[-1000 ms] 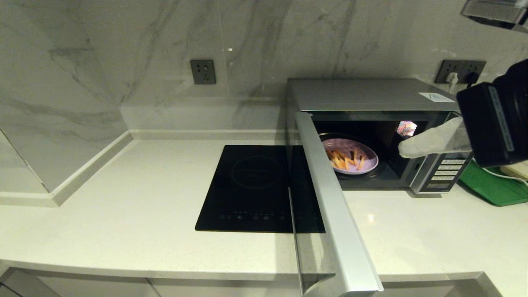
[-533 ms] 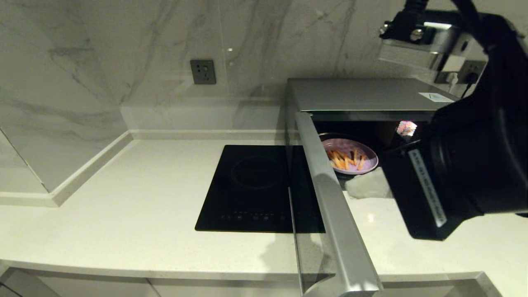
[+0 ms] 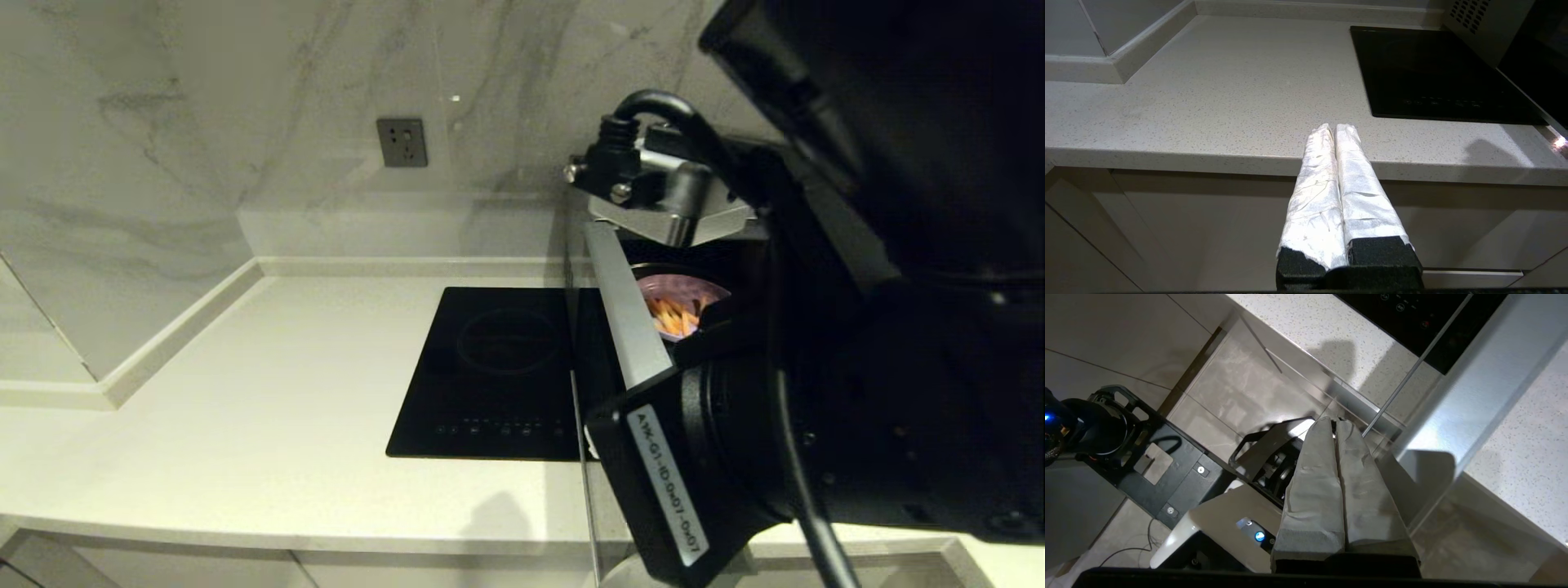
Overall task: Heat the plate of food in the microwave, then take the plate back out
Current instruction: Close the microwave oven
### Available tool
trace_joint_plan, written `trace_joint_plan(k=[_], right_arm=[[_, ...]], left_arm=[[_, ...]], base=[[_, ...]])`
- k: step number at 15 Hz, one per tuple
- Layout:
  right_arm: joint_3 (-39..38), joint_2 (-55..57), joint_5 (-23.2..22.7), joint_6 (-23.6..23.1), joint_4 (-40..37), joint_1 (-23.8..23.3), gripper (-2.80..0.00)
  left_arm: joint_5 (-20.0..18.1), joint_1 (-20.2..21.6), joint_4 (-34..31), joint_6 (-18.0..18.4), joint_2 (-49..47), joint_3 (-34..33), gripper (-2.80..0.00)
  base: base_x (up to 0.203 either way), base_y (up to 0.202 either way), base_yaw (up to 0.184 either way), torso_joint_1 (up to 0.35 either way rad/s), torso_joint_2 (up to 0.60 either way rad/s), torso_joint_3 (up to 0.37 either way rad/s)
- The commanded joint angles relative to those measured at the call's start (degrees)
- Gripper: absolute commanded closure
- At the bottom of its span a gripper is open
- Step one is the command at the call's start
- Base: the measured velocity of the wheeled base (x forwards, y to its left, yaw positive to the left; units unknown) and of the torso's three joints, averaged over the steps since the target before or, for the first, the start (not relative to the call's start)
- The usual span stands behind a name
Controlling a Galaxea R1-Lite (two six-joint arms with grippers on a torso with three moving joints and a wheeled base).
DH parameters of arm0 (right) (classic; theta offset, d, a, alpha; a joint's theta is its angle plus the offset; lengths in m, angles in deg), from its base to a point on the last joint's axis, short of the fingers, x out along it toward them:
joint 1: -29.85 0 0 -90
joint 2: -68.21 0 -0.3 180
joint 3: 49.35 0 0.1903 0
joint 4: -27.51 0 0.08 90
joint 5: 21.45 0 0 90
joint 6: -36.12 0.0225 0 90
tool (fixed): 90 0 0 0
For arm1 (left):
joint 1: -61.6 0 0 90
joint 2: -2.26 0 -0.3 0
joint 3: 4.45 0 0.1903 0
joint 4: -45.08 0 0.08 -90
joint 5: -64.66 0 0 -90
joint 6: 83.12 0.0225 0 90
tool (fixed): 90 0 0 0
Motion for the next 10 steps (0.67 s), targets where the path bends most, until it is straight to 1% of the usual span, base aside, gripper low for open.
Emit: trace_joint_plan(k=[1, 3, 6, 10], right_arm=[[0.0, 1.9, 0.2, 1.2, -0.3, 0.1, 0.00], [0.0, 2.6, 0.4, 2.8, -0.3, 0.0, 0.00], [-0.2, 3.6, 3.1, 6.9, -0.8, -1.3, 0.00], [-0.5, 3.6, 3.6, 7.8, -0.8, -5.5, 0.00]], left_arm=[[0.0, 0.0, 0.0, 0.0, 0.0, 0.0, 0.00], [0.0, 0.0, 0.1, 0.0, 0.0, 0.0, 0.00], [0.0, 0.0, 0.1, 0.0, 0.0, 0.0, 0.00], [0.0, 0.0, 0.1, -0.1, 0.0, 0.0, 0.00]], base=[[0.000, 0.000, 0.000, 0.000, 0.00, 0.000], [0.000, 0.000, 0.000, 0.000, 0.00, 0.000], [0.000, 0.000, 0.000, 0.000, 0.00, 0.000], [0.000, 0.000, 0.000, 0.000, 0.00, 0.000]])
